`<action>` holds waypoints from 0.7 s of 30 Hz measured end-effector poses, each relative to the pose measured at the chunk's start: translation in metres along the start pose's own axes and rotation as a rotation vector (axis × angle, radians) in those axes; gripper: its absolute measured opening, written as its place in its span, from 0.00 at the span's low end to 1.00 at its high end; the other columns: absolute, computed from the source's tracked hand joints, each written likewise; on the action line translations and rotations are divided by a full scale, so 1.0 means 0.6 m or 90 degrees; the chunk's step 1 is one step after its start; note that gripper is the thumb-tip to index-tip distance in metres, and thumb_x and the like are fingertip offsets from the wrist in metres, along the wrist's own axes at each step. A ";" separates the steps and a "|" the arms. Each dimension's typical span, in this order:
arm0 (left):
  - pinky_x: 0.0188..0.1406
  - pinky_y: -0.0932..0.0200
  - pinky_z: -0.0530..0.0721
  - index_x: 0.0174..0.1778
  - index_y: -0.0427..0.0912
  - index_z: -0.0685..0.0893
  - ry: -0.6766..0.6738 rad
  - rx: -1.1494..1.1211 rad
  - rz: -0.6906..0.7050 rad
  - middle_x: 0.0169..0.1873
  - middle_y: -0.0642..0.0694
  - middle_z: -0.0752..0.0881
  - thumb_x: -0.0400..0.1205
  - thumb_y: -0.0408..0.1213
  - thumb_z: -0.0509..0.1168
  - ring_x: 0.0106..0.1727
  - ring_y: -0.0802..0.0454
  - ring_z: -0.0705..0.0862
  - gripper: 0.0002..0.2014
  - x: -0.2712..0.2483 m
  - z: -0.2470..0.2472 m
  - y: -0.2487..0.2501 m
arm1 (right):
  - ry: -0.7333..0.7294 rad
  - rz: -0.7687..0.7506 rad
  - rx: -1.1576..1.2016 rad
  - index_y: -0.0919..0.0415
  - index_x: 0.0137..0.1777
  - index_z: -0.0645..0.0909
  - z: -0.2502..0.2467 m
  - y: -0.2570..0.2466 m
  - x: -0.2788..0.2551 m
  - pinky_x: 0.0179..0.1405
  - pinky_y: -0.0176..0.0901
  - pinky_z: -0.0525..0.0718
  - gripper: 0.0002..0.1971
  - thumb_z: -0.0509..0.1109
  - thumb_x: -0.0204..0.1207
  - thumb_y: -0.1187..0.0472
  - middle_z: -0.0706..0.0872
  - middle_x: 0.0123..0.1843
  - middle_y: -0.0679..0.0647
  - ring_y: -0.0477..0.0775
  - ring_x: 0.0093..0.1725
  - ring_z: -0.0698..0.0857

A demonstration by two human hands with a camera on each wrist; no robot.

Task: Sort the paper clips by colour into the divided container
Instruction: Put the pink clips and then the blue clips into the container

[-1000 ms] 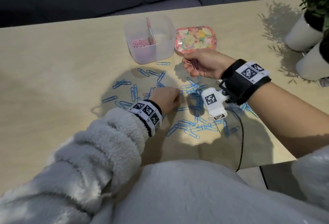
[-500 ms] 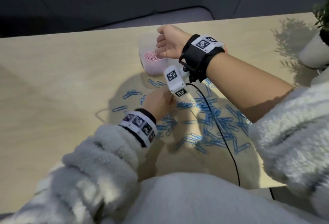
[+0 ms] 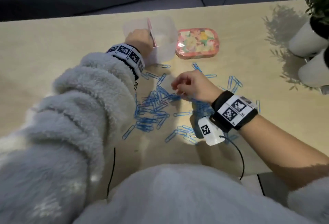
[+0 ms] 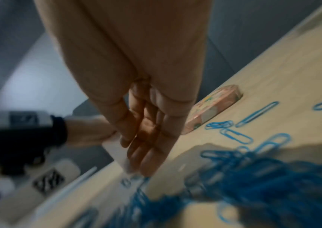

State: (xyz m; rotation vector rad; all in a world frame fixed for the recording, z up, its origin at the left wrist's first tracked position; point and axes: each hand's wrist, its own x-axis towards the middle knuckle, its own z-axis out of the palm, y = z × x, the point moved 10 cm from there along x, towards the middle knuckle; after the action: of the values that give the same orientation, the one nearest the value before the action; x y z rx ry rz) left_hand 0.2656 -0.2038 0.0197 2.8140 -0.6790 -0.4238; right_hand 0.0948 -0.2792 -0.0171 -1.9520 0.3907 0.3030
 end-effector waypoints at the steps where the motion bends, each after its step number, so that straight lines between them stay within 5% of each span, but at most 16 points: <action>1: 0.61 0.45 0.75 0.61 0.30 0.78 0.019 -0.047 0.003 0.61 0.27 0.80 0.82 0.33 0.51 0.63 0.31 0.78 0.16 -0.007 -0.005 -0.001 | -0.012 -0.018 -0.101 0.68 0.47 0.86 0.017 0.007 -0.003 0.32 0.22 0.75 0.11 0.63 0.72 0.75 0.89 0.39 0.58 0.43 0.30 0.82; 3: 0.62 0.47 0.73 0.62 0.34 0.79 0.102 -0.109 0.026 0.62 0.31 0.81 0.80 0.33 0.53 0.64 0.35 0.77 0.17 -0.030 -0.028 -0.006 | -0.021 -0.039 -0.234 0.65 0.46 0.88 0.046 0.015 -0.009 0.36 0.24 0.73 0.09 0.67 0.70 0.70 0.90 0.44 0.59 0.52 0.39 0.84; 5: 0.60 0.47 0.73 0.56 0.38 0.81 0.222 -0.093 0.089 0.57 0.36 0.82 0.77 0.33 0.54 0.61 0.38 0.76 0.16 -0.074 -0.054 -0.008 | -0.007 -0.038 -0.316 0.62 0.46 0.87 0.066 0.023 -0.011 0.47 0.40 0.78 0.07 0.69 0.71 0.62 0.89 0.48 0.61 0.61 0.49 0.85; 7: 0.56 0.47 0.74 0.50 0.41 0.82 0.254 -0.075 0.136 0.50 0.39 0.83 0.77 0.33 0.56 0.55 0.40 0.78 0.12 -0.120 -0.050 -0.018 | 0.031 -0.014 -0.367 0.60 0.46 0.85 0.069 0.025 -0.010 0.49 0.48 0.79 0.10 0.70 0.73 0.54 0.88 0.50 0.62 0.63 0.52 0.85; 14: 0.49 0.50 0.79 0.44 0.42 0.86 -0.051 -0.155 0.121 0.38 0.45 0.83 0.75 0.36 0.70 0.45 0.44 0.82 0.04 -0.212 0.109 -0.086 | 0.030 -0.002 -0.370 0.61 0.43 0.83 0.083 0.026 -0.008 0.45 0.46 0.77 0.06 0.71 0.72 0.58 0.88 0.48 0.61 0.63 0.51 0.85; 21: 0.44 0.56 0.74 0.44 0.40 0.85 -0.037 -0.123 0.132 0.41 0.42 0.83 0.73 0.42 0.72 0.44 0.47 0.80 0.09 -0.233 0.136 -0.087 | 0.042 -0.004 -0.231 0.62 0.40 0.81 0.044 0.049 -0.024 0.36 0.40 0.72 0.03 0.66 0.70 0.69 0.82 0.36 0.57 0.56 0.37 0.79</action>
State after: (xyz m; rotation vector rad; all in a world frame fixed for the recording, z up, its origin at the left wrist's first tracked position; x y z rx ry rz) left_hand 0.1412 -0.1038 -0.0390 2.5278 -0.8818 -0.5044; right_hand 0.0689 -0.2642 -0.0466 -2.3230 0.3931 0.3232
